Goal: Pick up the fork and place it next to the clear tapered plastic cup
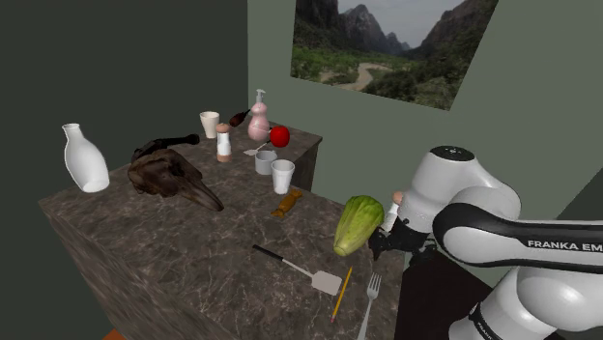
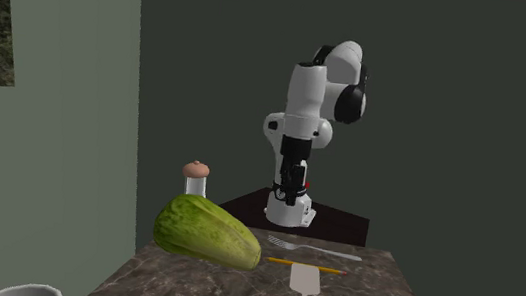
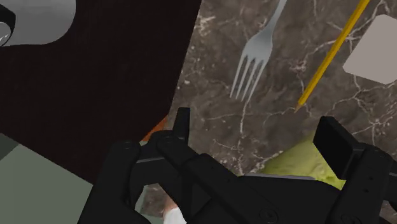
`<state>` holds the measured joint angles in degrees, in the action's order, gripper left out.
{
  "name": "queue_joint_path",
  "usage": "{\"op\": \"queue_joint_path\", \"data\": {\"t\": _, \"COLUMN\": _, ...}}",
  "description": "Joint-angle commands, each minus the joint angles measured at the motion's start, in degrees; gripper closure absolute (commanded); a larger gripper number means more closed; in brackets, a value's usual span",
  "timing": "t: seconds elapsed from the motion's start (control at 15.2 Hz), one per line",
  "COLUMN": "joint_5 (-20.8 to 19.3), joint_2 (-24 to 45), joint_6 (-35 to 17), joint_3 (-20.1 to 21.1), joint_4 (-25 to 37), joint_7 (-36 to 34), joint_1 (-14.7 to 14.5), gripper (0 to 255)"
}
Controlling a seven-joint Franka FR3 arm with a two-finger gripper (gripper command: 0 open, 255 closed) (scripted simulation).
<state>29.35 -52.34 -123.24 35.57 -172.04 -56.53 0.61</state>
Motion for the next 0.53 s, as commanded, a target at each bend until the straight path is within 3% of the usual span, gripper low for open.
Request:
{"op": "queue_joint_path", "data": {"t": 0.0, "joint_5": 4.0, "joint_2": 4.0, "joint_6": -5.2, "joint_3": 4.9, "joint_4": -1.0, "joint_7": -6.1, "joint_1": -0.2, "gripper": 0}}
{"op": "queue_joint_path", "data": {"t": 0.26, "joint_5": 9.9, "joint_2": 16.1, "joint_6": -17.6, "joint_3": 15.8, "joint_4": -0.3, "joint_7": -17.2, "joint_1": 3.3, "gripper": 0}}
{"op": "queue_joint_path", "data": {"t": 0.46, "joint_5": 10.7, "joint_2": 20.5, "joint_6": -22.2, "joint_3": 18.6, "joint_4": -0.3, "joint_7": -18.2, "joint_1": 5.2, "gripper": 0}}
